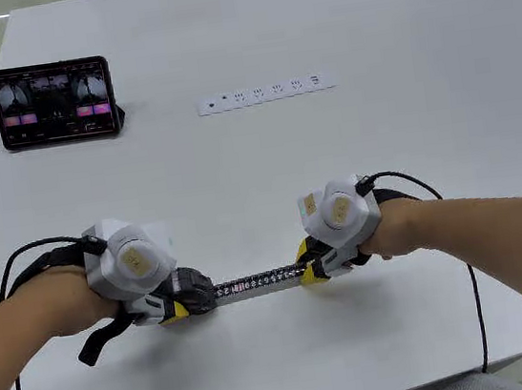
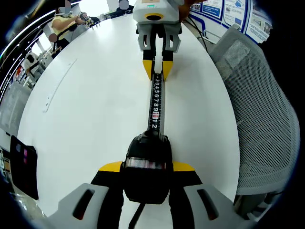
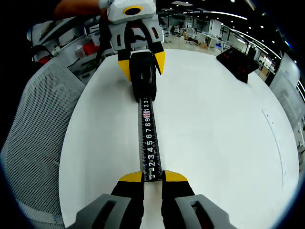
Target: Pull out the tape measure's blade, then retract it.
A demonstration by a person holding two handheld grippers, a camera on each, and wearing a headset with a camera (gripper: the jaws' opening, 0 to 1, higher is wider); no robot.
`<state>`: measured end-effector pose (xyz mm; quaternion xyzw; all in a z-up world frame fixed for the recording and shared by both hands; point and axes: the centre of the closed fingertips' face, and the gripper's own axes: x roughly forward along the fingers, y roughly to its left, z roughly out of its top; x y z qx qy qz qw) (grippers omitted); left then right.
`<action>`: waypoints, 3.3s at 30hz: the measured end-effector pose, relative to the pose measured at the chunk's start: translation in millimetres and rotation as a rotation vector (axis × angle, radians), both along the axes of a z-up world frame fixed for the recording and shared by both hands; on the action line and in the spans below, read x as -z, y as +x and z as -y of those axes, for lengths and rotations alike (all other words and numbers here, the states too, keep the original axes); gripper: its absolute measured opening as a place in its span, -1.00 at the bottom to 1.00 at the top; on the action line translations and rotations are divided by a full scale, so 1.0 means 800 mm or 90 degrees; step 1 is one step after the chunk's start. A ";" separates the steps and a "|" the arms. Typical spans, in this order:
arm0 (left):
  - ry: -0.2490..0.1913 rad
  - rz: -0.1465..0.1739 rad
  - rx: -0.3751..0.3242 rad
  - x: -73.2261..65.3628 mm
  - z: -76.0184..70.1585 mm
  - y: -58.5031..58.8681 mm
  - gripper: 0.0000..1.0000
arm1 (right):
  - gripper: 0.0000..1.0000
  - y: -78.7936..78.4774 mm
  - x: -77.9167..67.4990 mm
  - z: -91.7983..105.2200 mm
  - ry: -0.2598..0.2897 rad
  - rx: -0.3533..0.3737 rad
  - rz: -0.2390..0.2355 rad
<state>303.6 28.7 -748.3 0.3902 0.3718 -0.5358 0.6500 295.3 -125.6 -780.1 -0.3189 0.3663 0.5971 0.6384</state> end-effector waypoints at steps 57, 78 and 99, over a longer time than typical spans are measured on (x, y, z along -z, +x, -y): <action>-0.009 0.004 -0.006 0.001 0.001 -0.001 -0.37 | -0.81 -0.003 -0.002 0.040 0.005 0.026 0.004; -0.009 0.003 -0.009 0.000 0.001 0.000 -0.37 | -0.81 -0.002 0.000 0.053 -0.004 0.028 0.004; -0.009 0.003 -0.009 0.001 0.001 0.000 -0.37 | -0.82 -0.002 0.001 0.071 -0.013 0.035 0.002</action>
